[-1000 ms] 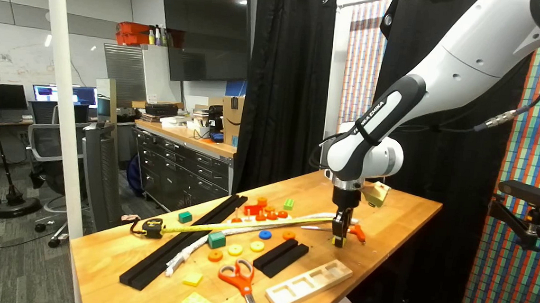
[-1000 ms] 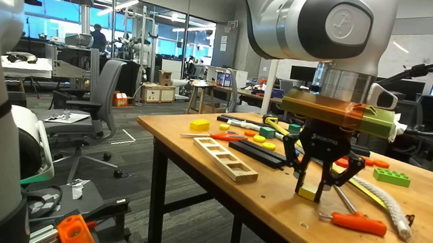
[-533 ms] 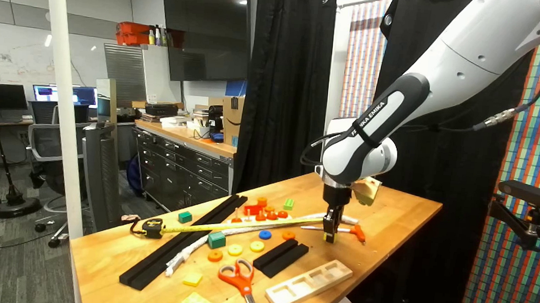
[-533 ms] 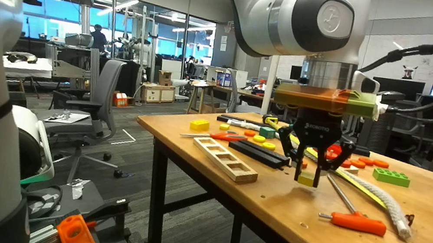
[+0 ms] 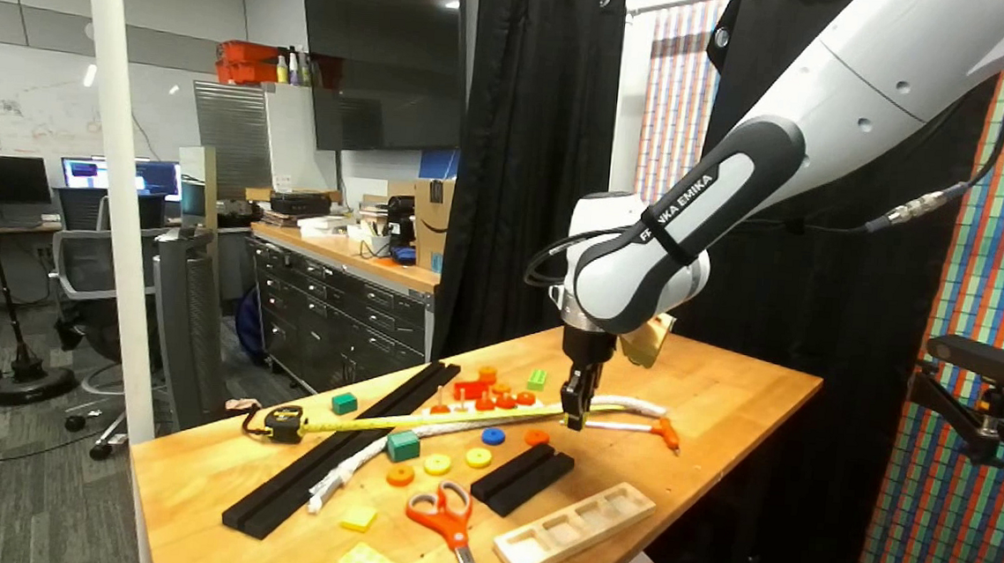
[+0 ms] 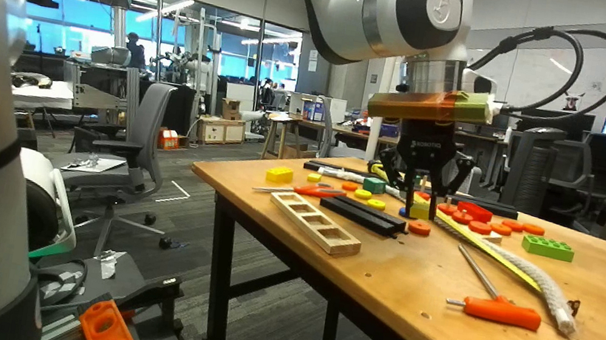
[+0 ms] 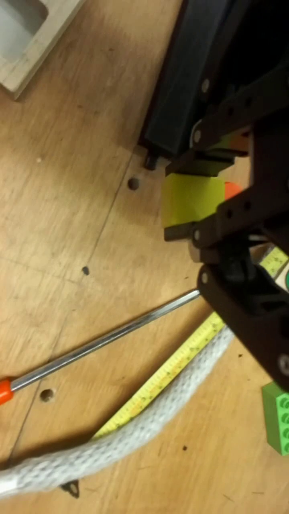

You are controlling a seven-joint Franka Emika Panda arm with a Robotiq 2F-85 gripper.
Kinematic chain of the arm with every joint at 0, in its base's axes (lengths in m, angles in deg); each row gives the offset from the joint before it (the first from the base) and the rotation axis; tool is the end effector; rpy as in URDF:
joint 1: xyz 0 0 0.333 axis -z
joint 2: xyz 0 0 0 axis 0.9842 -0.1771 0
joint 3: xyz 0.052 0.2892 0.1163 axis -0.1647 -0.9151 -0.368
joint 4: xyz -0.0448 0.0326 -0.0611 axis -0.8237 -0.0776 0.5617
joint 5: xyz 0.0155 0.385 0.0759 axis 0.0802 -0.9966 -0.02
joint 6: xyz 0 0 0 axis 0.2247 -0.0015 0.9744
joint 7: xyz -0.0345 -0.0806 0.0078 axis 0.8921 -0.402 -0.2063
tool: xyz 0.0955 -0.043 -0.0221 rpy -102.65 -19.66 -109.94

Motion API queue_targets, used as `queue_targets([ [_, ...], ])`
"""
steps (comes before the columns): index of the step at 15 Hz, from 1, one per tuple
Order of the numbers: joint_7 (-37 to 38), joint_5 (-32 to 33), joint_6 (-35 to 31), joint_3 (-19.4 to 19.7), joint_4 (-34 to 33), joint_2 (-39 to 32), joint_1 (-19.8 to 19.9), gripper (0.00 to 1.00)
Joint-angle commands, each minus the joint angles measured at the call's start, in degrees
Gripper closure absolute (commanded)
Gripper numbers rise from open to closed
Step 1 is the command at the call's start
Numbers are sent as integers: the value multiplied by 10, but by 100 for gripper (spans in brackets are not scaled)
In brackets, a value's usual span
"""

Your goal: Pick up the yellow block on the right side of the table and put it on top of the green block on the left

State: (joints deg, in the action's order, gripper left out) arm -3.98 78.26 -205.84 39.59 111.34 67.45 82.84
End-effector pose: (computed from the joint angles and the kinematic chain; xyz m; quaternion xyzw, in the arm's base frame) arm 0.5067 -0.0470 0.3255 0.9804 0.1799 0.0481 0.0642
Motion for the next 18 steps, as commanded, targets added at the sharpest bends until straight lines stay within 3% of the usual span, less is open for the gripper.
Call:
queue_targets([
  [1,46,-14,16,-16,-44,-9,-18,80],
  [11,196,-35,84,-46,-187,-111,-58,80],
  [18,257,-48,120,-53,-293,-194,-84,80],
])
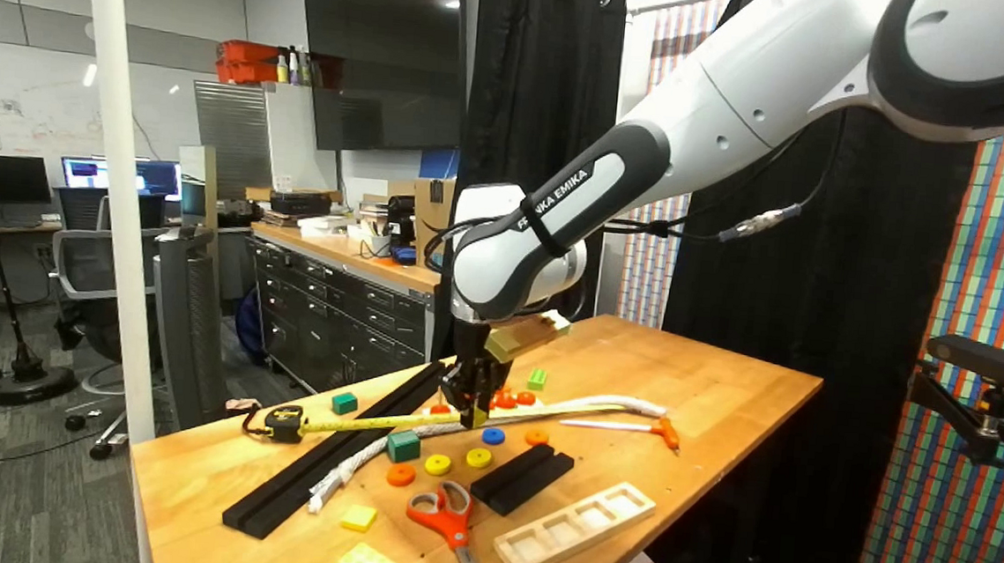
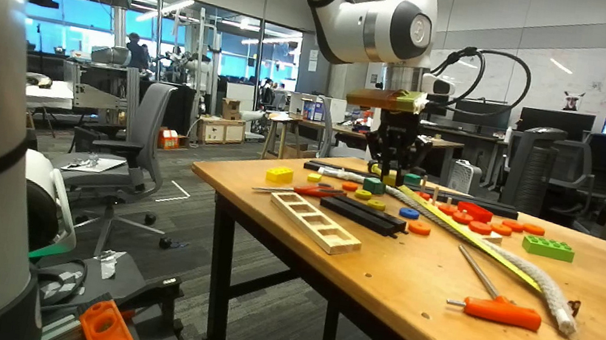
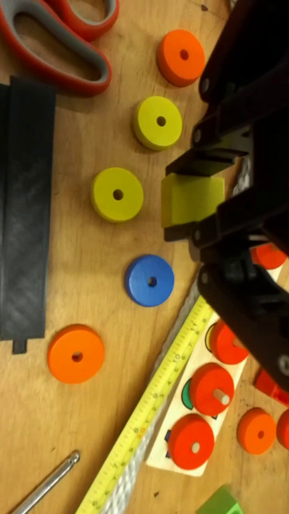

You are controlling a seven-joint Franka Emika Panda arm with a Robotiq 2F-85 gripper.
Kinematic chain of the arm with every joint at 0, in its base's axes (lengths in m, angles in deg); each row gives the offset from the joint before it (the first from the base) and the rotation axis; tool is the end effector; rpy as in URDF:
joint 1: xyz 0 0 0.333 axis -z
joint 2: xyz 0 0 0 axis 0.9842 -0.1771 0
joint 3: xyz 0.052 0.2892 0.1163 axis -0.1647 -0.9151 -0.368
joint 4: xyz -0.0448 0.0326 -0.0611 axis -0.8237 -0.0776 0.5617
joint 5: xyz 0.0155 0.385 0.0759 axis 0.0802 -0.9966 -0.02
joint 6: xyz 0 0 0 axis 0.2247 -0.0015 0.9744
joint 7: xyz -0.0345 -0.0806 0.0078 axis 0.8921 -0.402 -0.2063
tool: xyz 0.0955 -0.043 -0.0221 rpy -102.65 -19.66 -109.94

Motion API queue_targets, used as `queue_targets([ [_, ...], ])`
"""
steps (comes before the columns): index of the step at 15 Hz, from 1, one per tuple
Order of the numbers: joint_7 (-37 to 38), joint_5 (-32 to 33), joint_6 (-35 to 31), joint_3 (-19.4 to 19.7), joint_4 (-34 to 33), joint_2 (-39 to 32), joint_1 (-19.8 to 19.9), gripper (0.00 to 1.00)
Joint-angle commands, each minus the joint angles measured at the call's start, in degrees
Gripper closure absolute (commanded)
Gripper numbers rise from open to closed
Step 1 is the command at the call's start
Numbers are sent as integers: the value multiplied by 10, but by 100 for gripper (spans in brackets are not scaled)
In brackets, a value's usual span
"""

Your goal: Pick up the yellow block on the right side of the table and put it on top of the green block on the left

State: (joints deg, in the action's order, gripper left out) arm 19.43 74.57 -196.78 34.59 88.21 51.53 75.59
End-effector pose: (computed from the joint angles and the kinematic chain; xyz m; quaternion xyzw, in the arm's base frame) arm 0.6107 0.0702 0.3286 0.9971 0.0526 0.0477 0.0262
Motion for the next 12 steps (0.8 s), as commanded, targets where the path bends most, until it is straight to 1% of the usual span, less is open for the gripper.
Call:
queue_targets([
  [1,29,-11,33,-3,-74,-44,-16,80],
  [7,51,-16,48,-7,-129,-86,-36,80],
  [12,56,-30,67,-12,-172,-121,-43,80],
])
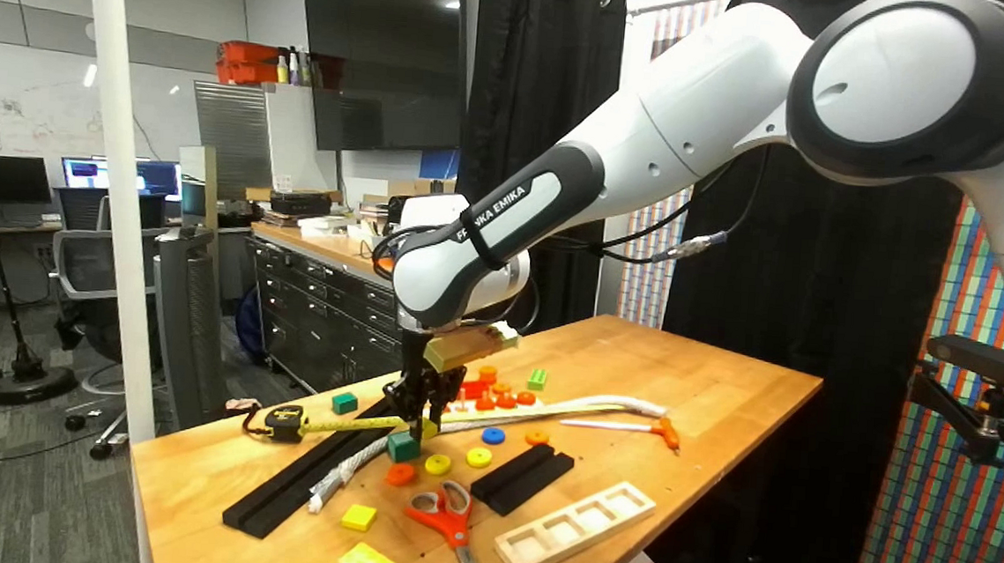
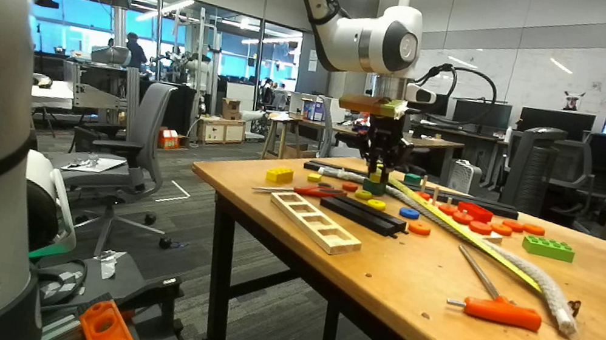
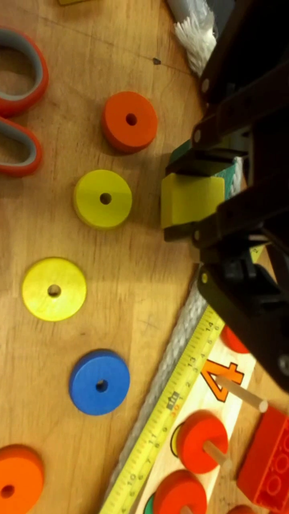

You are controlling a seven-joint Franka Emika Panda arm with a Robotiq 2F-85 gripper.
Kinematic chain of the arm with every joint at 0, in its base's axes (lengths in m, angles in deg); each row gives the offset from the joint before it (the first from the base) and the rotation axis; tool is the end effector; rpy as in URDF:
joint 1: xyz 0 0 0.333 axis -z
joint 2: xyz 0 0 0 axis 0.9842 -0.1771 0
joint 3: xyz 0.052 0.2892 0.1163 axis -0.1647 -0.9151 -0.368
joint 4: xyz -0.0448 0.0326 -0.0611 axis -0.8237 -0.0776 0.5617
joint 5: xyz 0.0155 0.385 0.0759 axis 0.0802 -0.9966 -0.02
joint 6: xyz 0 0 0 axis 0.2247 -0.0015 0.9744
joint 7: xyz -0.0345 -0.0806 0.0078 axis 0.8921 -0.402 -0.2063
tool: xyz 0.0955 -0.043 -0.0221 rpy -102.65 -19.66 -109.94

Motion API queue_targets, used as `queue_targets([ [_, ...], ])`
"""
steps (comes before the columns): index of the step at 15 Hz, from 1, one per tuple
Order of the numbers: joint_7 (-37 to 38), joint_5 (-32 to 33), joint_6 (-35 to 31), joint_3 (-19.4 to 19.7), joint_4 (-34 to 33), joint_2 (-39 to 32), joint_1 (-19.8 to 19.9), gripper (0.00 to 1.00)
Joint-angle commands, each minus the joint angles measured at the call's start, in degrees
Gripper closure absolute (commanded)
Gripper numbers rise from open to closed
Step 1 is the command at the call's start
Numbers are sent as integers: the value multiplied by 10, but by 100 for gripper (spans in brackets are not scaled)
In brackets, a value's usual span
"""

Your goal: Pick up the yellow block on the right side of the table and put it on top of the green block on the left

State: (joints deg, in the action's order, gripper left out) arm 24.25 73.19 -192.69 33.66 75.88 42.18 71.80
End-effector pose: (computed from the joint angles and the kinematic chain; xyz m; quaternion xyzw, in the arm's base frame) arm 0.6525 0.1273 0.3139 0.9985 0.0395 0.0380 0.0099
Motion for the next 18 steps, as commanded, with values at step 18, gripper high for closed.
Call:
queue_targets([
  [18,14,-20,62,1,-124,-76,-19,80],
])
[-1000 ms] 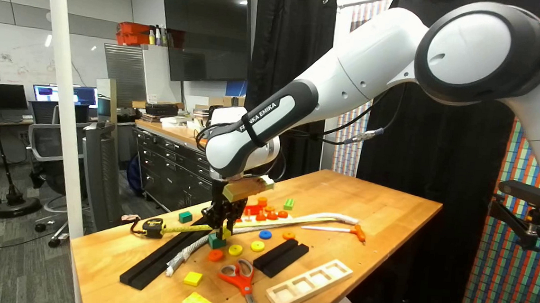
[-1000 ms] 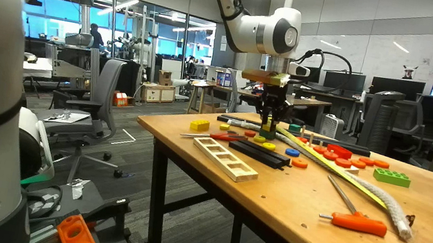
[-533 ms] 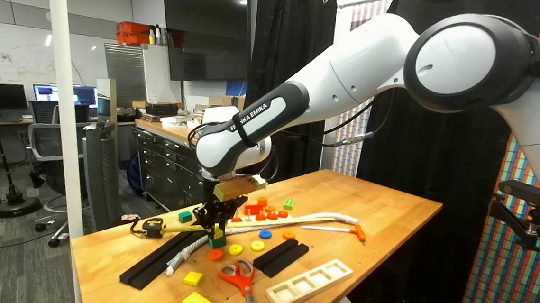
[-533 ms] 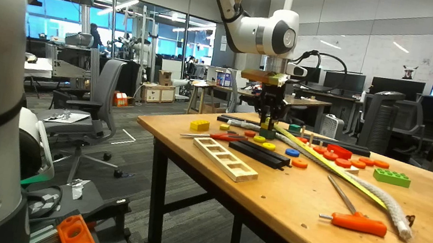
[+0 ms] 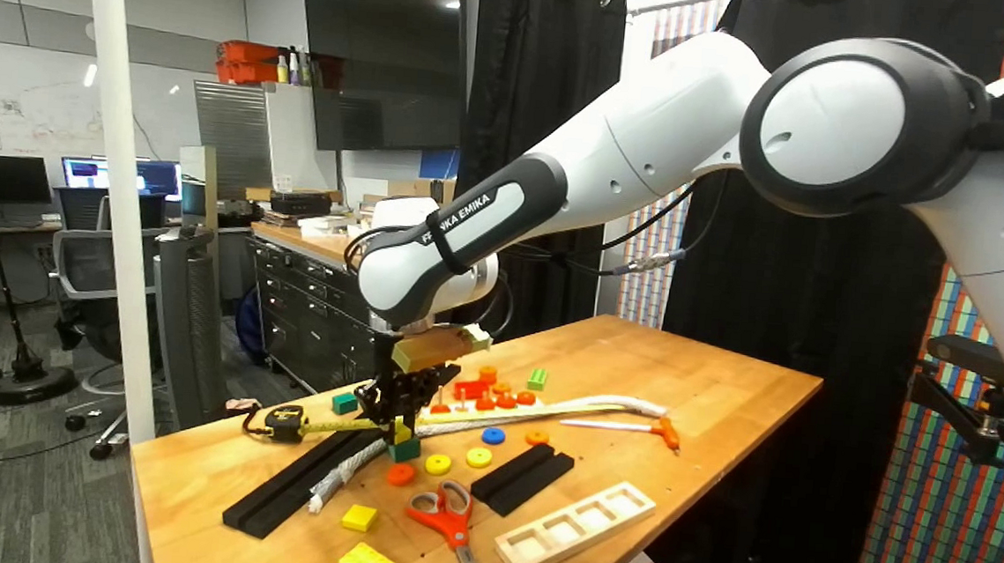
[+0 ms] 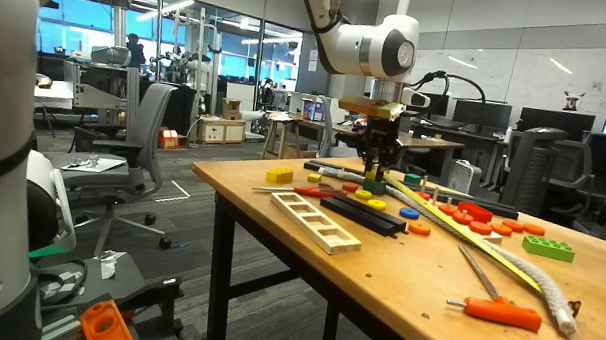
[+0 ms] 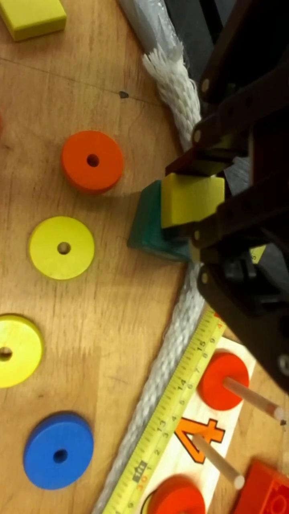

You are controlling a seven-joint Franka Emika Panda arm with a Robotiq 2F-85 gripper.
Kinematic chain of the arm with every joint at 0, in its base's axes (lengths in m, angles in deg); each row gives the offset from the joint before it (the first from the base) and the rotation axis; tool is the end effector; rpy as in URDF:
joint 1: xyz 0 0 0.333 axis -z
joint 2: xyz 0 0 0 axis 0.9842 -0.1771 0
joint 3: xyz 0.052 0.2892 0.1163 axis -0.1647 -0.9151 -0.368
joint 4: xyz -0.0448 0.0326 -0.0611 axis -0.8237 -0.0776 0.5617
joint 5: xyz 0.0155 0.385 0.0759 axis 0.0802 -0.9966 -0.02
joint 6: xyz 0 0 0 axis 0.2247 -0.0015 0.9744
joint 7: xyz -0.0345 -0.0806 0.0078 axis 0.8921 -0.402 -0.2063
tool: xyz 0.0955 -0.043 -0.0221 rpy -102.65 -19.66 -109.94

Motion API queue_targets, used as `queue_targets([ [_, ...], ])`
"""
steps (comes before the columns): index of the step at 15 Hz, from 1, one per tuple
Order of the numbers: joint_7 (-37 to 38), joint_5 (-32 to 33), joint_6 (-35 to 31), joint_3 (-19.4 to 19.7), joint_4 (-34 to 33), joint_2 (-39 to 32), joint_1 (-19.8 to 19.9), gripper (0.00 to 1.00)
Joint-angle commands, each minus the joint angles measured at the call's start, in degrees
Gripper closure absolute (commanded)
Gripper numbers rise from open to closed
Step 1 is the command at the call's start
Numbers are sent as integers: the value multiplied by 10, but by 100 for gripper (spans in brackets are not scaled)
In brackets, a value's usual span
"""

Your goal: Pick up the yellow block on the right side of the table and put it on top of the green block on the left

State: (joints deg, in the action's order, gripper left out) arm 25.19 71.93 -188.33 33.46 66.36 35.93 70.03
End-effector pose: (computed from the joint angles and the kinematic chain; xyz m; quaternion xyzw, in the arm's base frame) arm 0.6800 0.1547 0.3081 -0.9989 -0.0382 -0.0267 0.0002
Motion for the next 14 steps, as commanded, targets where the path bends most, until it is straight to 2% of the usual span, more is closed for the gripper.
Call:
queue_targets([
  [1,4,-8,20,3,-30,-14,-1,80],
  [14,4,-12,37,5,-34,-16,5,80],
])
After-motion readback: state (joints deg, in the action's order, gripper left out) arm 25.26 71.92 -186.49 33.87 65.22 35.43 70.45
